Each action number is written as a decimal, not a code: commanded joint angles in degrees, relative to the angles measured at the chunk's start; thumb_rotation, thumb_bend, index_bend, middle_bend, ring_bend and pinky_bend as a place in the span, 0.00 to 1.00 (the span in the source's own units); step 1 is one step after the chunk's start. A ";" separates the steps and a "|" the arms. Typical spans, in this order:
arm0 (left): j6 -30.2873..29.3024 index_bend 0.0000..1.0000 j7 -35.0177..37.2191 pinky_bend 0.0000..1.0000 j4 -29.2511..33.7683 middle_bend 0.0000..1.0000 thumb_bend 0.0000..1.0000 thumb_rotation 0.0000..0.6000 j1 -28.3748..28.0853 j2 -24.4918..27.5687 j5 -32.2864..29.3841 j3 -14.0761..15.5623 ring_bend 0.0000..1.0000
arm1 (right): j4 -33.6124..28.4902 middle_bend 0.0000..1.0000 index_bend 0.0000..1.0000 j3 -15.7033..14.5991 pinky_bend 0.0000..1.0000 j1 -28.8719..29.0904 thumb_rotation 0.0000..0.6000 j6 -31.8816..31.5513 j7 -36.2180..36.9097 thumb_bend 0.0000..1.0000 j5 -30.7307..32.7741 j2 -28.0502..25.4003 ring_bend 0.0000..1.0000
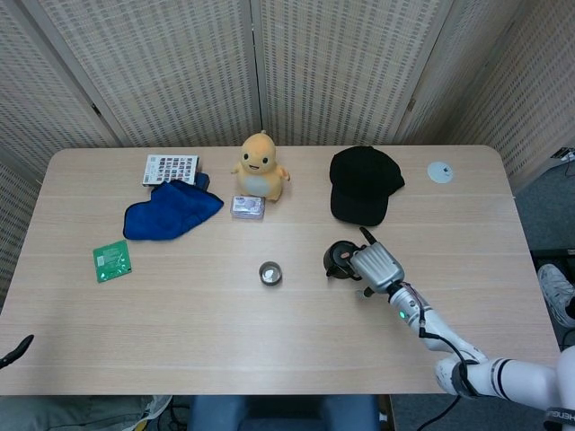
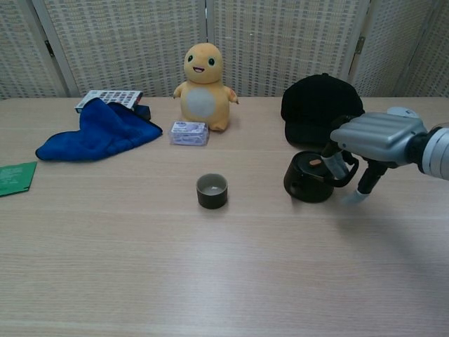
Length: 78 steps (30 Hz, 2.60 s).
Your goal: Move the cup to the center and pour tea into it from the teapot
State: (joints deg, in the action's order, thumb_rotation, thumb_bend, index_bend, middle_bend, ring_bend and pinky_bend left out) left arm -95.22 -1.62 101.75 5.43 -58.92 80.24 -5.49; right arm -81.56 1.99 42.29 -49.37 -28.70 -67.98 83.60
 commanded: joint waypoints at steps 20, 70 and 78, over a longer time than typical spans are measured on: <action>0.14 0.09 0.70 0.28 -0.60 0.24 0.10 0.49 0.16 -0.09 -0.45 -0.01 0.37 | 1.24 0.53 0.58 -1.41 0.00 -0.40 0.84 1.37 -0.60 0.00 -0.15 0.84 0.43; 0.10 0.09 0.89 0.26 -0.18 0.24 0.07 0.32 0.33 0.46 0.22 0.27 0.37 | -2.11 0.91 1.00 2.83 0.00 0.42 0.68 3.46 10.43 0.00 1.00 -2.33 0.88; -0.63 0.09 1.21 0.26 -0.07 0.24 0.07 0.29 0.54 0.65 0.90 0.31 0.37 | -5.10 0.95 1.00 3.72 0.00 0.09 0.68 2.27 12.27 0.00 0.71 -4.33 0.94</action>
State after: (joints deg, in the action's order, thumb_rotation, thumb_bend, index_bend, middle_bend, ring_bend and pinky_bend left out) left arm -95.82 -0.43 101.68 5.96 -58.29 81.11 -5.18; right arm -86.27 5.52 42.44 -46.95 -16.79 -67.25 79.59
